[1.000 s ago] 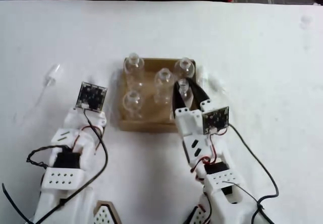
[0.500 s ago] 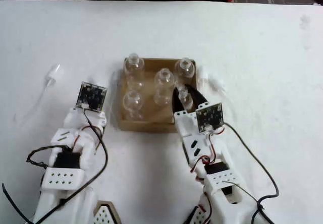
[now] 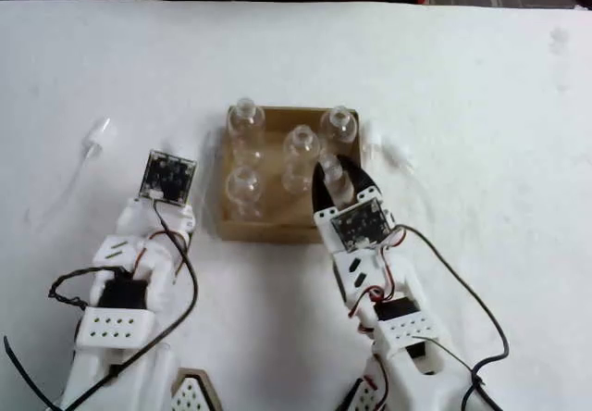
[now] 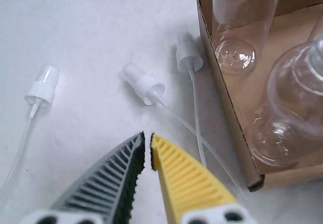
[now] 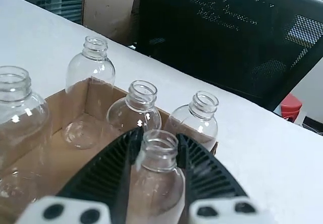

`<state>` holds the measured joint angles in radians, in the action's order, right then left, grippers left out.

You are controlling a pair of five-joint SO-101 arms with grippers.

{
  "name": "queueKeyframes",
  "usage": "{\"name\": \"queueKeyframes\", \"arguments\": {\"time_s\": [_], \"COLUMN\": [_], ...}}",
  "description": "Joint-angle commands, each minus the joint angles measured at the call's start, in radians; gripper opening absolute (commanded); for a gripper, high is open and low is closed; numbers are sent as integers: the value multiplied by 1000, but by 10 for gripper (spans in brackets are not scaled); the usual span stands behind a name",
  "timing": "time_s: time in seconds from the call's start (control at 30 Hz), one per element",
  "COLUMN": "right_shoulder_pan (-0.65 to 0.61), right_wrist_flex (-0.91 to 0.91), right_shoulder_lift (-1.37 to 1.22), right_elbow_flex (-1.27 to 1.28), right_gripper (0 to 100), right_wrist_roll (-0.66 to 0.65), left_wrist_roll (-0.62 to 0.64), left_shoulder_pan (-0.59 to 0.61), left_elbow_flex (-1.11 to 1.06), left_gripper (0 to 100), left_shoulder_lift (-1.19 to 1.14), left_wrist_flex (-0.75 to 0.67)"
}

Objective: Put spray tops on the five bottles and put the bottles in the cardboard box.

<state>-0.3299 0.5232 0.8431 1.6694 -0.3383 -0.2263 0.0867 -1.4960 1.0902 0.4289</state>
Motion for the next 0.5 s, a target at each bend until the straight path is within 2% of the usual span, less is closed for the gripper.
{"name": "queueKeyframes", "arguments": {"time_s": [0.0, 0.13, 0.33, 0.47], "right_shoulder_pan": [12, 5, -15, -27], "right_wrist_flex": [-10, -12, -122, -125], "right_shoulder_lift": [-5, -5, -5, -5], "right_elbow_flex": [6, 6, 6, 6], "right_gripper": [15, 30, 188, 190], "right_wrist_roll": [-28, -28, -28, -28], "left_wrist_roll": [11, 11, 11, 11], "left_shoulder_pan": [12, 12, 13, 15], "left_elbow_flex": [11, 11, 6, 6], "left_gripper": [28, 28, 28, 28], "left_shoulder_lift": [-5, -5, -5, -5], "left_wrist_flex": [-29, -29, -57, -57]}}
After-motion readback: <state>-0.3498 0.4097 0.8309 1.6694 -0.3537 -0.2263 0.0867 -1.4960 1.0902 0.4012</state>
